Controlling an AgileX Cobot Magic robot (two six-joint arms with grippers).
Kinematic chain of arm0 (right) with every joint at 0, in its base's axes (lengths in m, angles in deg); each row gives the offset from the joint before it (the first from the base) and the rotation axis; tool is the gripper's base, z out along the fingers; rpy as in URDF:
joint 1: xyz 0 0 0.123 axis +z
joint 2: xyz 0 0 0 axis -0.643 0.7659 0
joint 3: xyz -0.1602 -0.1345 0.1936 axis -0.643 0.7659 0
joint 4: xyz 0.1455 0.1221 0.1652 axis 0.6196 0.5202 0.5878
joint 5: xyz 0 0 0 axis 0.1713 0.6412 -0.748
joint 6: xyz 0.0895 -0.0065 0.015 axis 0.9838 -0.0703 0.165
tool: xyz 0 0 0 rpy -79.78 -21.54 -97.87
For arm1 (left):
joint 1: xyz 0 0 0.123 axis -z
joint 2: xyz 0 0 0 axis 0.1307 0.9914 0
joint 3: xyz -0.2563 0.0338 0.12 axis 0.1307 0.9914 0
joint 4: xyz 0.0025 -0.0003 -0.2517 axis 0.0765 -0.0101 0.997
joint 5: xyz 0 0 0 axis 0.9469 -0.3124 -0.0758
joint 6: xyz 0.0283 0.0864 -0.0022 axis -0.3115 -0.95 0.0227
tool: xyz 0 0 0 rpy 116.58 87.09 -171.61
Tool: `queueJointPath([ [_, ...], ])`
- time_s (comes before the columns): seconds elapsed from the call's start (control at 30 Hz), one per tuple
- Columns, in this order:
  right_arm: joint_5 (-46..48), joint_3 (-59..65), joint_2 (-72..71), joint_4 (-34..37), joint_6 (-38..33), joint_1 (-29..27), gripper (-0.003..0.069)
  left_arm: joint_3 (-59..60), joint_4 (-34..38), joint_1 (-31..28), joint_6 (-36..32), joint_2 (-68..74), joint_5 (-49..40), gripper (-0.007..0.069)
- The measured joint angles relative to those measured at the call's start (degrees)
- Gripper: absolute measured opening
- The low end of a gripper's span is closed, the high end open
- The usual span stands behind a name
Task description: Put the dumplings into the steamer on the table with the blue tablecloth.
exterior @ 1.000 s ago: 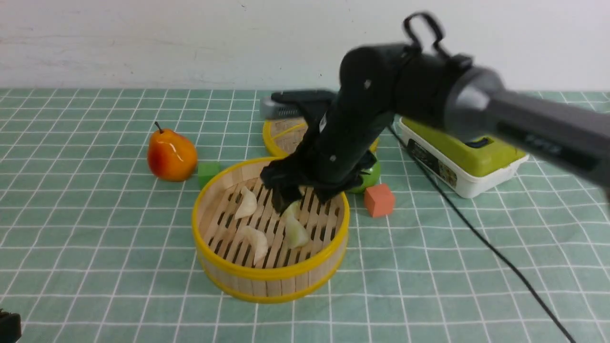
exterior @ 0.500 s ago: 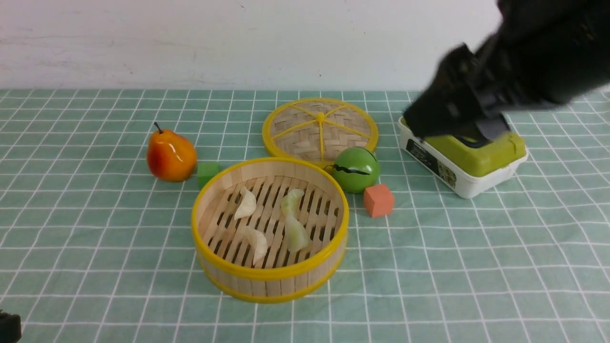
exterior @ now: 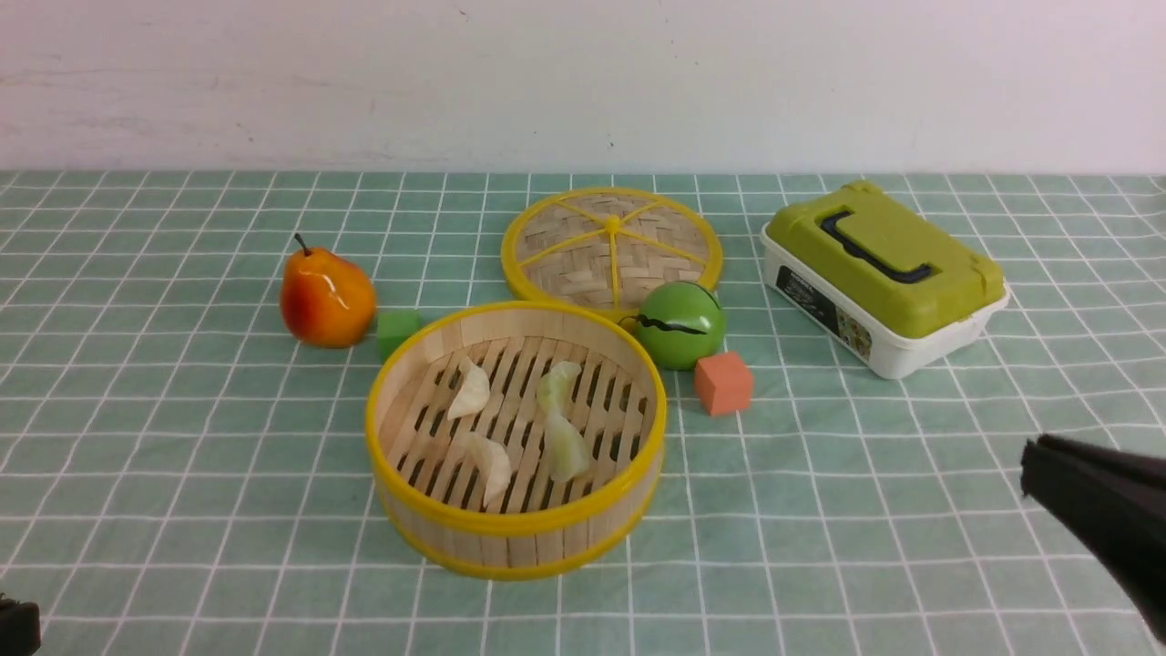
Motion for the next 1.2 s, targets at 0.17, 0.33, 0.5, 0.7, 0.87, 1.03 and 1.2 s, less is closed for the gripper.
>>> queueJointPath([
  [0.17, -8.84, 11.96, -5.94, 0.00, -0.39, -0.07, -0.0018, 0.00, 0.00, 0.00, 0.00, 0.00, -0.01, 0.0029],
  [0.33, -15.25, 19.94, -9.79, 1.42, -5.22, -1.66, -0.0015, 0.00, 0.00, 0.00, 0.00, 0.00, -0.06, 0.0037],
  [0.5, -19.49, 21.02, -12.84, 11.46, -13.59, -4.93, -0.0014, 0.00, 0.00, 0.00, 0.00, 0.00, -0.12, 0.0039],
  [0.7, -17.91, 21.02, -19.20, 12.85, -23.48, -15.42, -0.0014, 0.00, 0.00, 0.00, 0.00, 0.00, -0.12, 0.0043],
  [0.87, -7.86, 21.02, -26.48, 0.14, -17.97, -27.76, -0.0011, 0.00, 0.00, 0.00, 0.00, 0.00, -0.17, 0.0049],
  [1.03, 3.72, 21.02, -30.17, -2.66, -7.45, -33.97, -0.0010, 0.00, 0.00, 0.00, 0.00, 0.00, -0.22, 0.0055],
  [1.2, 16.30, 21.02, -30.27, -3.85, -0.49, -36.37, -0.0010, 0.00, -0.06, 0.00, 0.00, 0.00, -0.22, 0.0057],
])
